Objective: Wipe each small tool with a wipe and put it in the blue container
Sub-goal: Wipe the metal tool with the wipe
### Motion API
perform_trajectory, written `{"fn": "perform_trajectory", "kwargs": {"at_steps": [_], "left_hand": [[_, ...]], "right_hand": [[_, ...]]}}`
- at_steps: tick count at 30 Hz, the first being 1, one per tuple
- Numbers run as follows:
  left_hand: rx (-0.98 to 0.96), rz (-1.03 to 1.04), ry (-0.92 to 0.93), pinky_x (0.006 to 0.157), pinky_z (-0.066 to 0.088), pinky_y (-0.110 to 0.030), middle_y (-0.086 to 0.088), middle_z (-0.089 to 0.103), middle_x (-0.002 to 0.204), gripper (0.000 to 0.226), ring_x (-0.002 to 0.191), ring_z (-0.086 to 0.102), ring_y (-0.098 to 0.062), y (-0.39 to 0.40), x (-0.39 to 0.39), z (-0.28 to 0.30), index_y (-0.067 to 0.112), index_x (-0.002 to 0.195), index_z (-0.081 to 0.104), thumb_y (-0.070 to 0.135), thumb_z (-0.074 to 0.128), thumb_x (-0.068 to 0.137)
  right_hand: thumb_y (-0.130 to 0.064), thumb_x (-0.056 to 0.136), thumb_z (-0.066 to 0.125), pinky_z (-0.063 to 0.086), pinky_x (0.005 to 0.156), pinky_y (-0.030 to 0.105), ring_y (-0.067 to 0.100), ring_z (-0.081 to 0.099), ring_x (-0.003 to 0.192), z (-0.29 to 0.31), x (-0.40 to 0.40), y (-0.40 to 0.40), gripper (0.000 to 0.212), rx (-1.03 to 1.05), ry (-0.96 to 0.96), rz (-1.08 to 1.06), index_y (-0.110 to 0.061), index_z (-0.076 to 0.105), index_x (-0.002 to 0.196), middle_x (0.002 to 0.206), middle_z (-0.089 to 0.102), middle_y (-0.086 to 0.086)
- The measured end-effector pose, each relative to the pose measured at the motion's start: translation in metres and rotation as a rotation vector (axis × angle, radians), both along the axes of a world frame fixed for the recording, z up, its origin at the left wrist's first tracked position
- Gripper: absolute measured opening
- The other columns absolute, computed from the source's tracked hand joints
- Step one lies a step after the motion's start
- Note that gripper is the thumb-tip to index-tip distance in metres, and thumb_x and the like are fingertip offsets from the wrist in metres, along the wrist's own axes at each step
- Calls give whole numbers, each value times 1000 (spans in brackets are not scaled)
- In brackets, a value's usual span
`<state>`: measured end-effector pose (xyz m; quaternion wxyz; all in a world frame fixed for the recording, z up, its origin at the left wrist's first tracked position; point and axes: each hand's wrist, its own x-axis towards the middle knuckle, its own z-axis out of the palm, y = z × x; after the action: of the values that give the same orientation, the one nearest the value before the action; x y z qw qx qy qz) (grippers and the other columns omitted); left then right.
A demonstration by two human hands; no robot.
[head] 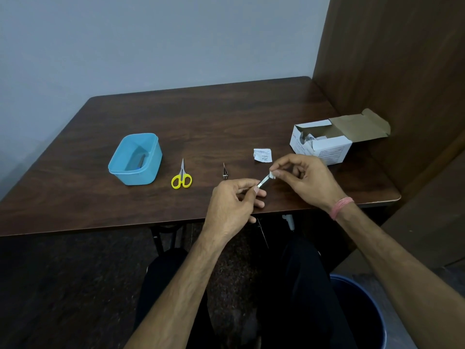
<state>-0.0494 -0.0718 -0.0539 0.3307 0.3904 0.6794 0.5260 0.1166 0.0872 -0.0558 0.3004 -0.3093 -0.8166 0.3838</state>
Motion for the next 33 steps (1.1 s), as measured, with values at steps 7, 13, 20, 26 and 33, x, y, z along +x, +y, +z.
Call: {"fn": "perform_trajectory", "kwargs": {"at_steps": [7,13,20,26,33], "left_hand": [[-14,-1,-19,51,60,-25,5,87,100,21,86,84,-11,1,-1,1,13,129,79,16,65,113],[-17,-8,-34,52,60,-26,5,86,100,18,87,84,-12,1,-1,3,18,123,78,17,63,114],[-13,-13,-47,52,60,-26,3,85,98,18,85,84,-12,1,-2,1,19,123,76,16,60,116],[2,-30,-34,52,61,-26,2,85,100,20,86,84,-13,0,-2,1,26,115,75,14,60,116],[5,-40,-34,54,62,-26,4,86,104,22,88,84,-12,-1,-3,0,15,132,76,14,62,115]], "right_hand": [[-30,96,85,39,57,20,14,48,59,3,0,-8,8,61,-11,-5,-36,87,102,83,73,-2],[-26,92,91,44,60,17,25,58,65,5,0,-9,14,104,-29,23,-34,88,104,99,72,-13],[-22,91,90,54,73,28,18,58,70,4,-1,-9,17,207,-13,-78,-30,88,106,90,59,-11],[-20,93,89,43,72,13,3,55,75,6,-1,-14,16,294,-14,-3,-28,89,107,86,50,-18],[-27,88,92,41,66,15,8,48,66,7,-1,-12,17,162,32,-43,-34,89,103,85,54,-8]]}}
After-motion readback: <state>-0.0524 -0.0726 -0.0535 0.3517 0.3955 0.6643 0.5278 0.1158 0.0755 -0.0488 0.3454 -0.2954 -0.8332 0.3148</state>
